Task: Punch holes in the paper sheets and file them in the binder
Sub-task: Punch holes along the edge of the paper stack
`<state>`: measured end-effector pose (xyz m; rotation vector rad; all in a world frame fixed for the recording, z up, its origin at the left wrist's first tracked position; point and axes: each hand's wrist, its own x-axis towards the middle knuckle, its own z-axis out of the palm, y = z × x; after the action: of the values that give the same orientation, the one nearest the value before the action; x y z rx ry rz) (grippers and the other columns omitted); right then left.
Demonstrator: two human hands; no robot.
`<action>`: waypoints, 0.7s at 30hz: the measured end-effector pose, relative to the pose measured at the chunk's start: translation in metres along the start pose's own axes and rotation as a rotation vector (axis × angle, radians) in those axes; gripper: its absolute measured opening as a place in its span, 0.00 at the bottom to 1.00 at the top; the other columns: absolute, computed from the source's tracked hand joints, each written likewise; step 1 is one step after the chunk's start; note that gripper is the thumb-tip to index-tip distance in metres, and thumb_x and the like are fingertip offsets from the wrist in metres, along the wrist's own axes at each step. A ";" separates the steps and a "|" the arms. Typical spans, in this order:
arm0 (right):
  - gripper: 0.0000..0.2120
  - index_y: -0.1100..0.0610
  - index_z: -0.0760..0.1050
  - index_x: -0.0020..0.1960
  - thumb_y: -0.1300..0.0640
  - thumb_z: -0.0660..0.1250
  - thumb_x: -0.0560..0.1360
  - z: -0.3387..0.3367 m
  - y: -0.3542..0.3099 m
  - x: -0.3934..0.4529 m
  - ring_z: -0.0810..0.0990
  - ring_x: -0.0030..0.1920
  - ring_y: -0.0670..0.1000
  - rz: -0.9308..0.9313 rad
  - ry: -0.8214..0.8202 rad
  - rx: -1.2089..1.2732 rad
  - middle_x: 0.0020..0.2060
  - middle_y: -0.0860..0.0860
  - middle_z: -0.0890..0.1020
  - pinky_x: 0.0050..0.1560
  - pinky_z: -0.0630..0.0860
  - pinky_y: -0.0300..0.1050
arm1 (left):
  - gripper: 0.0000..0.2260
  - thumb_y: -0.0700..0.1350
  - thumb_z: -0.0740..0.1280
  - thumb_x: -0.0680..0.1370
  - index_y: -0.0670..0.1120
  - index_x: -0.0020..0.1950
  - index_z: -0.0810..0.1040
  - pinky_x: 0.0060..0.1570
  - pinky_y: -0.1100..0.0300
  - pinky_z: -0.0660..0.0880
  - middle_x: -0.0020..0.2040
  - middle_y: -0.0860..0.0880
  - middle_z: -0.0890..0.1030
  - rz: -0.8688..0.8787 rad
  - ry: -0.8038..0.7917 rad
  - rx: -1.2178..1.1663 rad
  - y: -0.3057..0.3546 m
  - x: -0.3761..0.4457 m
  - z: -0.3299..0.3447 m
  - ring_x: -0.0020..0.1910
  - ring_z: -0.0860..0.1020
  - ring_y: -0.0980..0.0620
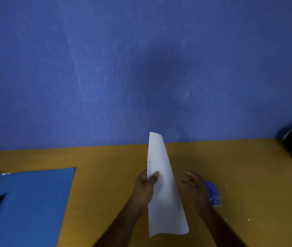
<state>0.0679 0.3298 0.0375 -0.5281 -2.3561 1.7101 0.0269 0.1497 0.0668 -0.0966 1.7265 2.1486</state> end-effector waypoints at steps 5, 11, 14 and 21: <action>0.25 0.58 0.76 0.63 0.53 0.73 0.67 -0.019 0.019 -0.004 0.80 0.58 0.59 0.515 -0.263 0.404 0.57 0.56 0.83 0.57 0.75 0.54 | 0.09 0.44 0.67 0.78 0.47 0.58 0.81 0.48 0.46 0.81 0.52 0.45 0.85 -0.054 -0.054 -0.049 0.004 0.000 -0.011 0.51 0.83 0.42; 0.12 0.64 0.77 0.58 0.66 0.65 0.76 -0.041 0.029 0.003 0.79 0.57 0.62 0.532 -0.190 0.336 0.55 0.60 0.83 0.56 0.77 0.58 | 0.09 0.42 0.67 0.78 0.45 0.58 0.81 0.50 0.45 0.80 0.52 0.47 0.85 -0.035 0.102 -0.049 -0.015 0.010 -0.013 0.51 0.82 0.44; 0.08 0.63 0.79 0.53 0.67 0.66 0.75 -0.045 0.040 0.007 0.83 0.51 0.61 0.483 -0.119 0.161 0.49 0.60 0.84 0.57 0.78 0.60 | 0.14 0.45 0.68 0.78 0.44 0.62 0.79 0.61 0.42 0.75 0.59 0.46 0.82 0.010 0.226 0.189 -0.047 0.021 -0.012 0.57 0.80 0.43; 0.05 0.55 0.80 0.49 0.58 0.71 0.73 -0.037 0.075 0.006 0.81 0.43 0.49 0.458 0.037 -0.418 0.44 0.52 0.83 0.49 0.81 0.49 | 0.17 0.50 0.63 0.75 0.48 0.63 0.78 0.54 0.48 0.80 0.58 0.48 0.82 -0.237 0.031 0.527 -0.093 0.037 -0.018 0.52 0.81 0.48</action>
<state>0.0883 0.3849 -0.0219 -1.2359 -2.7266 1.3188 0.0207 0.1581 -0.0339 -0.1809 2.1177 1.4826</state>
